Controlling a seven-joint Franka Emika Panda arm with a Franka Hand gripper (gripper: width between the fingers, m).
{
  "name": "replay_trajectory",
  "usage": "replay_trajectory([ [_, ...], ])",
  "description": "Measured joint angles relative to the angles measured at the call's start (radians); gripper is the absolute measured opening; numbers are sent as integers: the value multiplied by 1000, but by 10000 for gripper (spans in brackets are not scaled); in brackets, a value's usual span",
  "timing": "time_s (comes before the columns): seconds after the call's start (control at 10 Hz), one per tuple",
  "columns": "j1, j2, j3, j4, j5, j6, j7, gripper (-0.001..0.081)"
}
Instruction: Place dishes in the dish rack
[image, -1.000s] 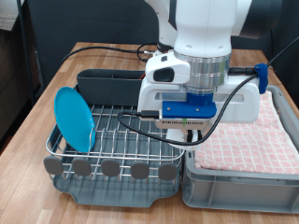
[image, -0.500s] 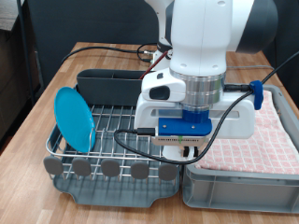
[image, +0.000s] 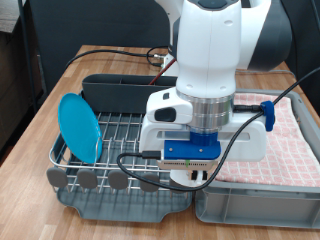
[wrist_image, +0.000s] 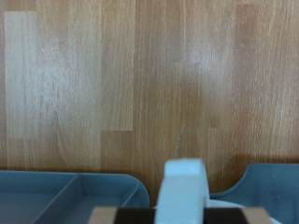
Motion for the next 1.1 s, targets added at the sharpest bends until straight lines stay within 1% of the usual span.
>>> replay_trajectory([
  [0.5, -4, 30, -9, 2, 0, 18, 0, 69],
  [0.8, -20, 37, -1, 6, 6, 20, -7, 69],
  [1.1, -43, 52, 15, 20, 31, 19, -26, 69],
])
